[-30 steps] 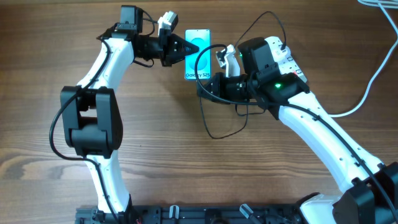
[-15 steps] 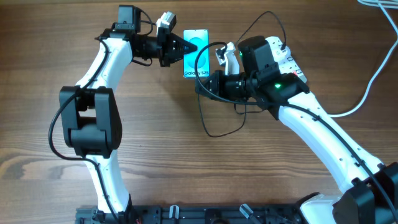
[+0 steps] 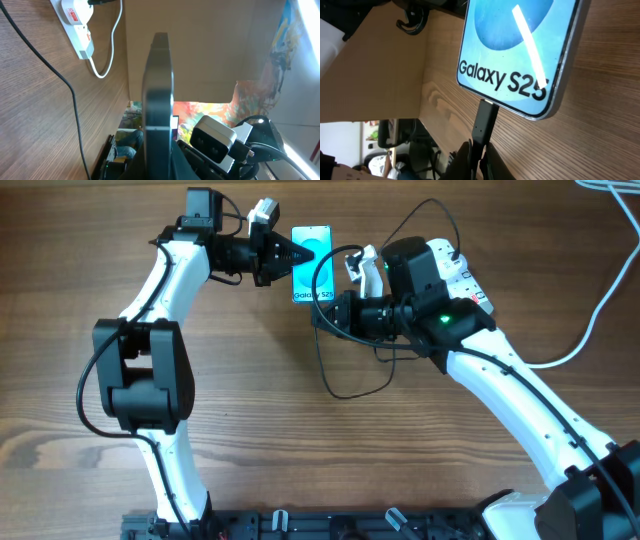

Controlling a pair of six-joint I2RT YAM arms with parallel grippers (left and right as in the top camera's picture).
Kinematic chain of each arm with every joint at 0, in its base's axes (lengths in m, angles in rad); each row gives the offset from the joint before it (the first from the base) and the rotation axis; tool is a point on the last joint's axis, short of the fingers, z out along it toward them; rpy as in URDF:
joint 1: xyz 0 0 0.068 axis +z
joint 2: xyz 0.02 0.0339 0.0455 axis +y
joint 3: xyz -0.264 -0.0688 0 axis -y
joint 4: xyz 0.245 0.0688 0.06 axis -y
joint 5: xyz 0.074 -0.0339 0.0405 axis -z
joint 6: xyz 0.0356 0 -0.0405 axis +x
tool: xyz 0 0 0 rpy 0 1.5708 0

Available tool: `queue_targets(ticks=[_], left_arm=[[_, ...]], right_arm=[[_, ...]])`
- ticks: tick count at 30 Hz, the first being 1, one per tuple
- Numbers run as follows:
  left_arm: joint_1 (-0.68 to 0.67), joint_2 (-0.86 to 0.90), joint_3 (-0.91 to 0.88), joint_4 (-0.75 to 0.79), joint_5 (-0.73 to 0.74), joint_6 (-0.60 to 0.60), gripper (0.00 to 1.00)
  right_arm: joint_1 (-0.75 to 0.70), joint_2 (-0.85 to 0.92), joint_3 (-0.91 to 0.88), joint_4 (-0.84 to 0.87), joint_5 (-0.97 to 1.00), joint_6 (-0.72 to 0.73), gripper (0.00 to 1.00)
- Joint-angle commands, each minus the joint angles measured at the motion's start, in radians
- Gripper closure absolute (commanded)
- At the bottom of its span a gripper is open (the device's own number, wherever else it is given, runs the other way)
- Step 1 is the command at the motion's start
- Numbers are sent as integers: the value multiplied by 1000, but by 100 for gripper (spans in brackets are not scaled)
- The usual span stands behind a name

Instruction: Plug charger to phone and switch on socket

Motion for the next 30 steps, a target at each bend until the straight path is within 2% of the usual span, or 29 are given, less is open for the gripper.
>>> queue_targets(ticks=[1, 20, 22, 30], left_arm=[[-30, -35, 1, -12, 58, 20, 96], [-40, -35, 1, -12, 58, 20, 96], [-40, -35, 1, -12, 58, 20, 96], [-39, -35, 1, 24, 58, 21, 96]], right_arm=[[-21, 11, 21, 66, 136, 3, 90], [-21, 11, 22, 155, 183, -1, 86], [-21, 11, 22, 154, 176, -1, 80], [-31, -31, 22, 100, 141, -1, 30]])
